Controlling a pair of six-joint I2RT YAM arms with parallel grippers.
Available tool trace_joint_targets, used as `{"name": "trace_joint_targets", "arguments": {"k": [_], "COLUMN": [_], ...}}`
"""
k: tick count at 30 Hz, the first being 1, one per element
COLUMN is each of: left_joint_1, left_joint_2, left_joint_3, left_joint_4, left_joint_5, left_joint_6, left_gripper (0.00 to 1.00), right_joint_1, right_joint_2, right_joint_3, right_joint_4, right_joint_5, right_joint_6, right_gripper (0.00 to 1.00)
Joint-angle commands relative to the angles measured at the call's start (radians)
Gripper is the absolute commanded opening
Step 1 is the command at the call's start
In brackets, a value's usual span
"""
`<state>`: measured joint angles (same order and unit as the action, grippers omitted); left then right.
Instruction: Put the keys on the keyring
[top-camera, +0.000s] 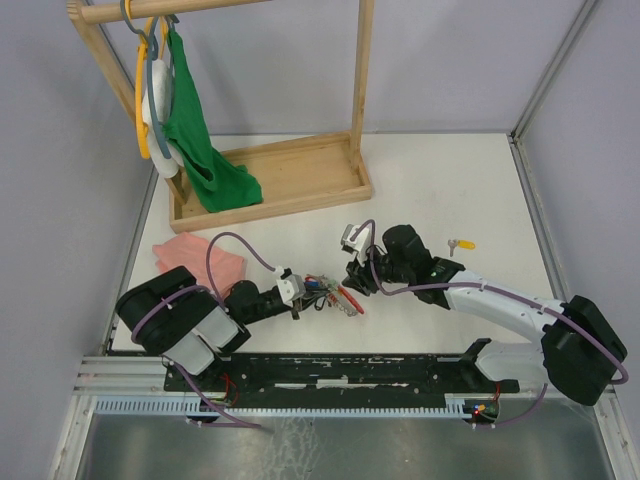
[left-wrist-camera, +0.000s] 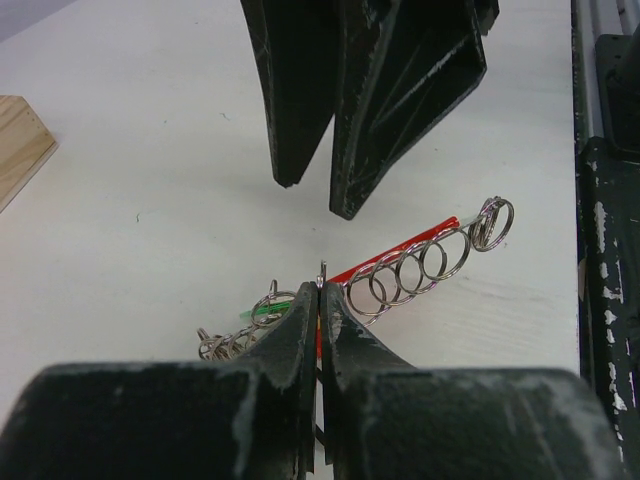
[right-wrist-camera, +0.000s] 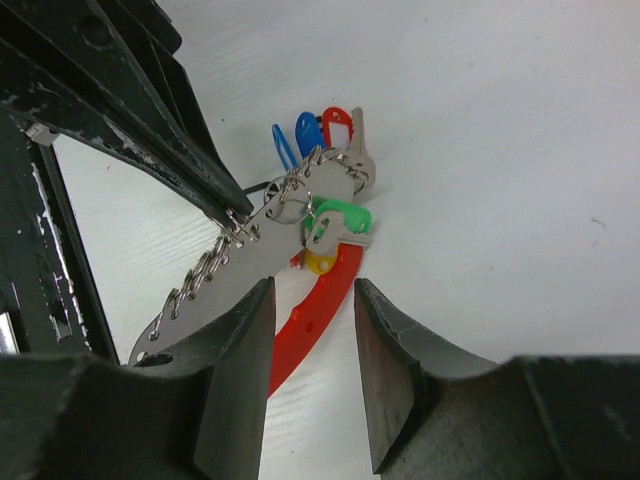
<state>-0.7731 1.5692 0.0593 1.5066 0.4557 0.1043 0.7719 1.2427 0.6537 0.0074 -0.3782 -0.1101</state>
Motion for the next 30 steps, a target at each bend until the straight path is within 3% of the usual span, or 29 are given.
{"name": "trace_joint_targets", "arguments": {"k": [1, 6, 10, 13, 17, 23, 27, 30], "left_joint_1": [0.01, 0.014, 0.037, 0.058, 0.071, 0.074, 0.076, 0.075], "left_joint_2": [-0.003, -0.009, -0.028, -0.047, -0.069, -0.203, -0.349, -0.391], "left_joint_3": [0.022, 0.024, 0.018, 0.014, 0.022, 0.053, 0.105, 0.099], "left_joint_4": [0.221, 0.222, 0.222, 0.221, 0.165, -0.092, -0.393, -0.445], "left_joint_5": [0.029, 0.038, 0.044, 0.045, 0.039, -0.052, -0.096, -0.112], "left_joint_6": [-0.023, -0.025, -0.043, -0.069, -0.107, -0.153, -0.105, -0.074], "left_gripper": [0.03, 0.03, 0.03, 0.03, 0.03, 0.03, 0.03, 0.03], "right_joint_1": [0.0, -0.002, -0.001, -0.025, -0.13, -0.287, -0.384, -0.463], "right_joint_2": [0.043, 0.015, -0.03, -0.032, -0.011, 0.056, 0.144, 0.206], "right_joint_3": [-0.012, -0.007, 0.016, 0.073, 0.122, 0.159, 0.188, 0.213], "right_joint_4": [0.064, 0.049, -0.008, -0.114, -0.209, -0.245, -0.242, -0.238], "right_joint_5": [-0.053, 0.02, 0.25, 0.467, 0.584, 0.744, 0.776, 0.793], "right_joint_6": [0.051, 0.064, 0.103, 0.231, 0.316, 0.417, 0.454, 0.499], "right_gripper": [0.45, 0.45, 0.48, 0.46, 0.49, 0.68, 0.66, 0.64]}}
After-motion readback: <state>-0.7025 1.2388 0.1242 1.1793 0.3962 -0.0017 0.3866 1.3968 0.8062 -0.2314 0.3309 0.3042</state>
